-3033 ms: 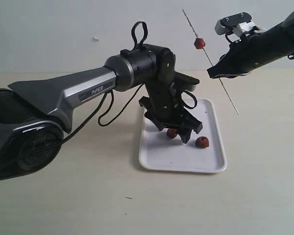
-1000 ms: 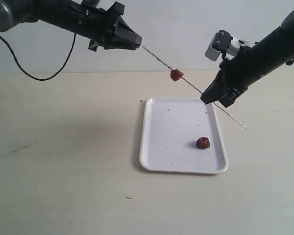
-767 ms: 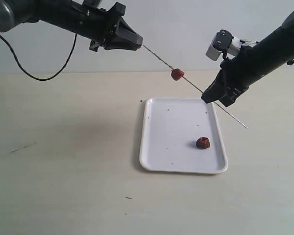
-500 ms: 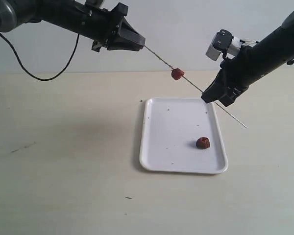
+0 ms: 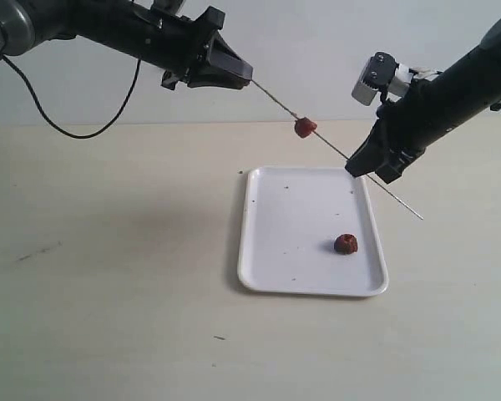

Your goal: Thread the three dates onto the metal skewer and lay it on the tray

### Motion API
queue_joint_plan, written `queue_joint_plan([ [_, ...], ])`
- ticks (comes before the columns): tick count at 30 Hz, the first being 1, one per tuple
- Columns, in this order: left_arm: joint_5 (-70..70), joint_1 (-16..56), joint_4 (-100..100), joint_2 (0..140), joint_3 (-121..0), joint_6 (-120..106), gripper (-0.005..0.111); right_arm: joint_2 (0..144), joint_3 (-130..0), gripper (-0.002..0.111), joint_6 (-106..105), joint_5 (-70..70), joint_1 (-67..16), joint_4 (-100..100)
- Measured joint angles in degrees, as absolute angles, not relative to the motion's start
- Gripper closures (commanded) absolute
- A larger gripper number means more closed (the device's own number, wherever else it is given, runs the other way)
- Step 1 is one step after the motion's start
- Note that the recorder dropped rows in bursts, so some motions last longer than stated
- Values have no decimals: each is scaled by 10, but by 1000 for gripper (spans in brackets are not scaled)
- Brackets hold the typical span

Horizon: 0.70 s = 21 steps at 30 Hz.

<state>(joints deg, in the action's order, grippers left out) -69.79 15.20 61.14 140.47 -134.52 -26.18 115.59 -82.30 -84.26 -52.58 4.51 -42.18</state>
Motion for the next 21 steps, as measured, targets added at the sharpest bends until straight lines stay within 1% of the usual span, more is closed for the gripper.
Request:
queue_joint_plan([
  [21,-699,152,587,1405,-1345,-263,84,1156,-823,108,-814,-511,45,-399],
])
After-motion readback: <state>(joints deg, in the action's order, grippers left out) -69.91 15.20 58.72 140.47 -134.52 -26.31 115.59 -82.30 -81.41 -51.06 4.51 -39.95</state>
